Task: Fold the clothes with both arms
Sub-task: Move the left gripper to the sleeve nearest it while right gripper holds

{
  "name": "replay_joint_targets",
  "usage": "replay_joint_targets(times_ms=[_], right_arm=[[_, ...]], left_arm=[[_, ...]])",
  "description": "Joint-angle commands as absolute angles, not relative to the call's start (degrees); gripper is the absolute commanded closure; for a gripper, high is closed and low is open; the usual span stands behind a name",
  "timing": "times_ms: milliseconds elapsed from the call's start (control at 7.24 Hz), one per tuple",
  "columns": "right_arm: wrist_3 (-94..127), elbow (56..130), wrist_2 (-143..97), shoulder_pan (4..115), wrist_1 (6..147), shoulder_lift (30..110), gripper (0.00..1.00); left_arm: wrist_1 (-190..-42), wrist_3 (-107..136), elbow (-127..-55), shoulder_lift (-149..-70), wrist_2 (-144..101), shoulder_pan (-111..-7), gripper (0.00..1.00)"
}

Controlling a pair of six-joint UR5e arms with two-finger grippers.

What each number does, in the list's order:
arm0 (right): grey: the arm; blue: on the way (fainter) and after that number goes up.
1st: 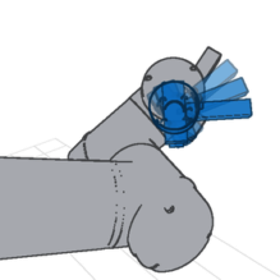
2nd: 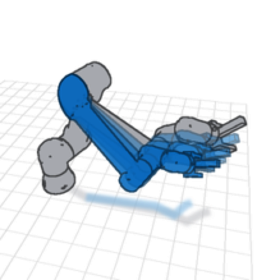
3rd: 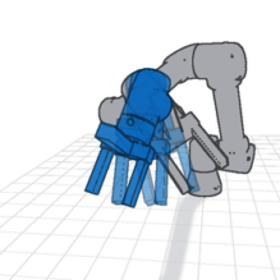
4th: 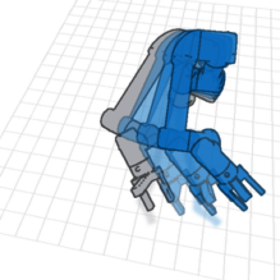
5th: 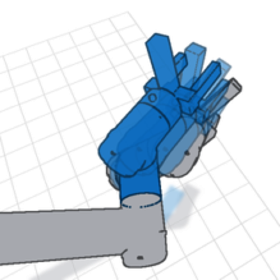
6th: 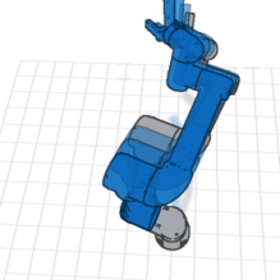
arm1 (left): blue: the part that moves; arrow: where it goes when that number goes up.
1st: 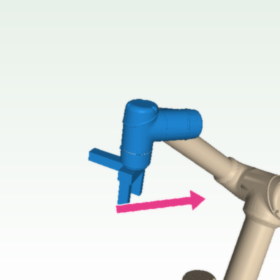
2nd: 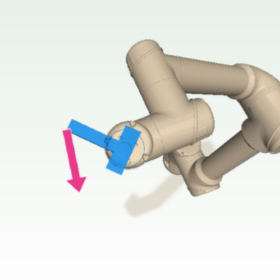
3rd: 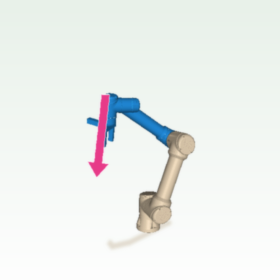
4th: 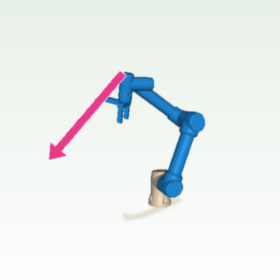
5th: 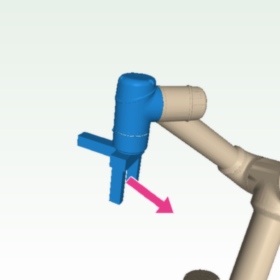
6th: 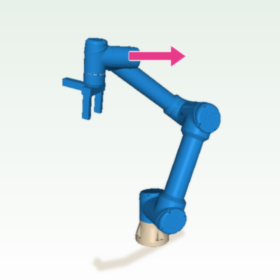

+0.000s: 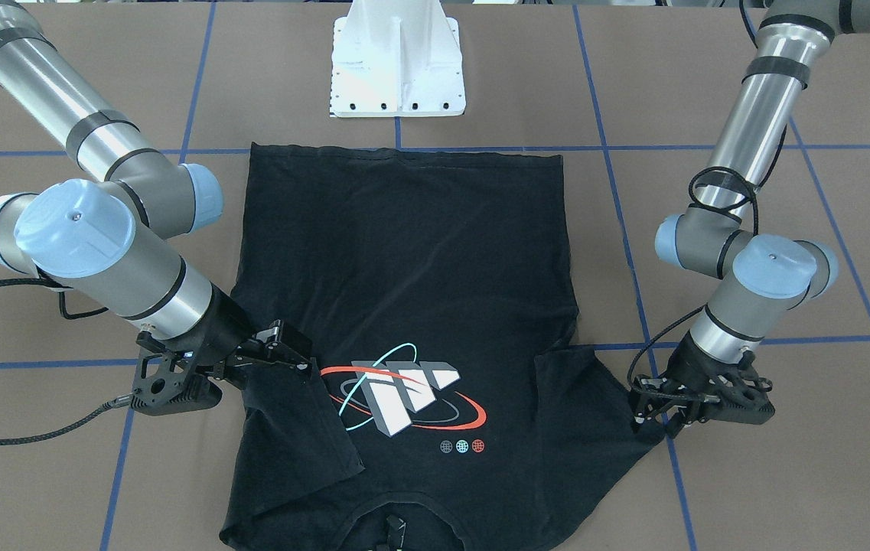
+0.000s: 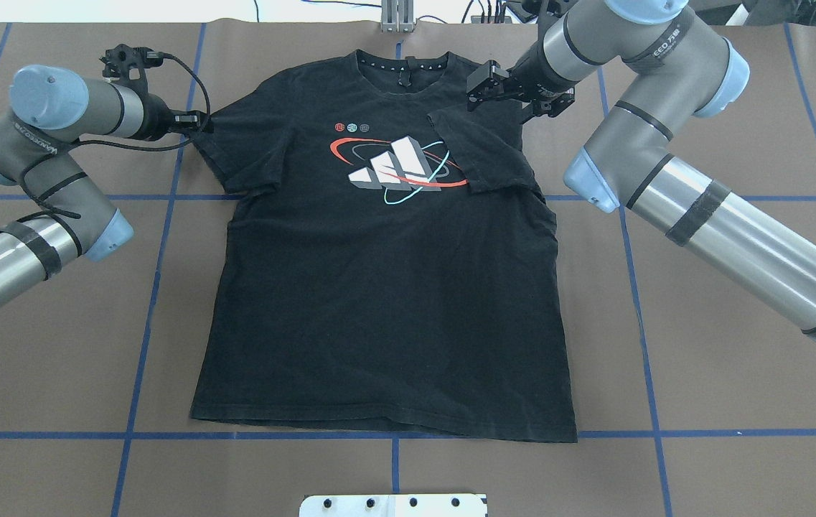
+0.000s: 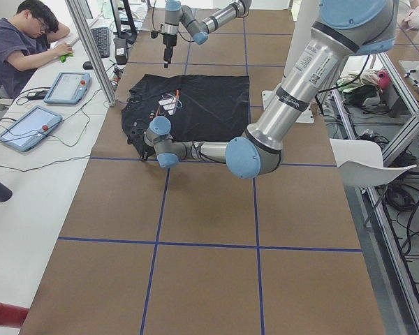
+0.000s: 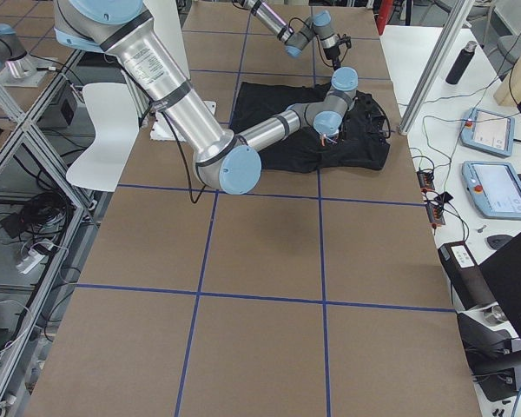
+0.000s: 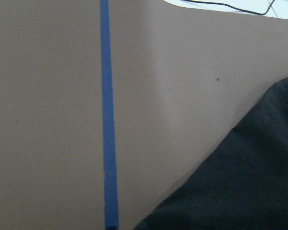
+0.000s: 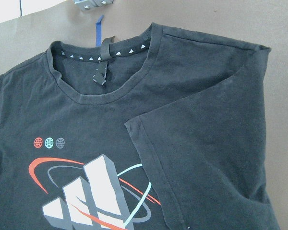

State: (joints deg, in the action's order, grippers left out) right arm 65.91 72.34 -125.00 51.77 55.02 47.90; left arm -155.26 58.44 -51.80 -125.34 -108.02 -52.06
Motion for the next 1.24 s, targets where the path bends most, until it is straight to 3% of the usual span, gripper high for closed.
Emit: replay_joint_targets(times_ms=[0,138,276,552,1104], right_arm=[[65.92,72.33,-124.98,51.77,55.02,47.90,0.00],[65.92,72.33,-124.89,51.77,55.02,47.90,0.00],[65.92,72.33,-124.89,51.77,55.02,47.90,0.00],[65.92,72.33,-124.98,51.86,55.02,47.90,0.00],[65.92,72.33,-124.98,51.94,54.93,47.90,0.00]], left_arm=[[-155.21,58.36,-51.86,-125.33,-107.93,-51.77,0.46],[-155.21,58.36,-51.86,-125.33,-108.02,-51.77,0.49],[-155.21,58.36,-52.12,-125.33,-108.02,-51.77,0.59],[-154.87,58.45,-52.21,-125.42,-108.02,-51.85,1.00],[-153.73,59.06,-55.44,-125.68,-111.42,-52.90,1.00]])
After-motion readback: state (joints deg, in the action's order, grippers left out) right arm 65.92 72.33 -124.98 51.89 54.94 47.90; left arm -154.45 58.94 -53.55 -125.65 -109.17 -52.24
